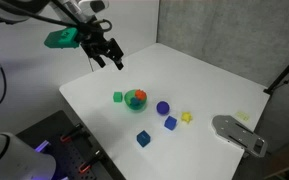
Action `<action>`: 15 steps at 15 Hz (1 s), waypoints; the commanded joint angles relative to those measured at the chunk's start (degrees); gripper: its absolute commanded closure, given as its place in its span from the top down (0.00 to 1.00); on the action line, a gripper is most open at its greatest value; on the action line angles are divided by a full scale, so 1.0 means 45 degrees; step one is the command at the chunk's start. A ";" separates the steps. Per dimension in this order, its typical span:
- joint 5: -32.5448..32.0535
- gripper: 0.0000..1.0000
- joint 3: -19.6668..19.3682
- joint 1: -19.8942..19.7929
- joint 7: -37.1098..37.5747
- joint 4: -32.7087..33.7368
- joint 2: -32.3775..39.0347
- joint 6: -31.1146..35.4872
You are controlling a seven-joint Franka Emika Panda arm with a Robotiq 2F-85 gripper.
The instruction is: Put the orange toy on the table then put the yellow toy in the bowl
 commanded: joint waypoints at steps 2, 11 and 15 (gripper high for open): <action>-0.0027 1.00 -0.0034 0.0043 0.0025 0.0020 0.0003 -0.0031; 0.0878 1.00 -0.0239 0.0364 0.0052 0.1300 0.1741 -0.0002; 0.1796 1.00 -0.0396 0.0670 -0.0127 0.2366 0.3270 0.0098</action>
